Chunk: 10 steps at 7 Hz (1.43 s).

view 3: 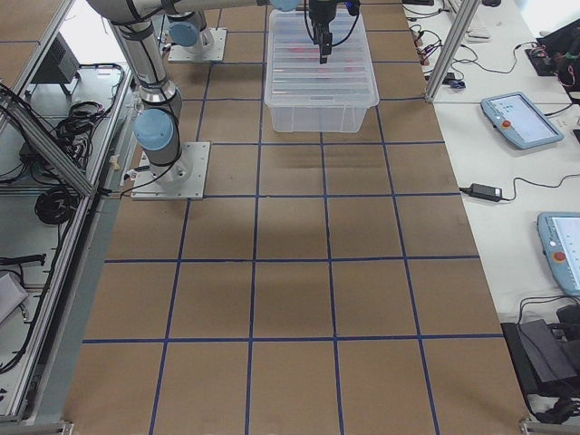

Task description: Place red block in blue tray from box

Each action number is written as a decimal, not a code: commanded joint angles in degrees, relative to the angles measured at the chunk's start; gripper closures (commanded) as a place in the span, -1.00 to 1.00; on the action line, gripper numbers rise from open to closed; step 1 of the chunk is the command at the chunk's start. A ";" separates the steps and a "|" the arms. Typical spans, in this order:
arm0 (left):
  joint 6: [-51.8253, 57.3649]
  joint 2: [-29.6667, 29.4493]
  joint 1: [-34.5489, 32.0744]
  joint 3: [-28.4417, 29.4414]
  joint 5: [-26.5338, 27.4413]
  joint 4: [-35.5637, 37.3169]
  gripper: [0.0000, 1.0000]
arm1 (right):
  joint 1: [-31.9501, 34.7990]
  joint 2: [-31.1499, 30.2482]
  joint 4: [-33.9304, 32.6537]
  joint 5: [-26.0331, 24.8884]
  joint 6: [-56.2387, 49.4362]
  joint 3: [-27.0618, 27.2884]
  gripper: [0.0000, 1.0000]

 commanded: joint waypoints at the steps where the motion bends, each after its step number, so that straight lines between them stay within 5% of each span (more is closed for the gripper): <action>1: -0.01 -0.22 -0.04 0.10 -0.07 0.06 -1.00 | 0.00 0.02 -0.01 0.00 0.00 0.00 -1.00; 6: -0.01 -0.39 -0.04 0.01 -0.07 0.23 -1.00 | -0.26 2.28 -0.53 -0.08 -0.87 1.04 -1.00; 8: -0.01 -0.66 -0.04 0.01 -0.16 0.32 -1.00 | -0.44 5.55 -11.20 -2.71 -0.97 6.56 -1.00; 10: -0.10 -0.83 -0.04 0.19 -0.16 0.41 -1.00 | -0.44 9.85 -14.93 -4.64 -0.79 7.65 -1.00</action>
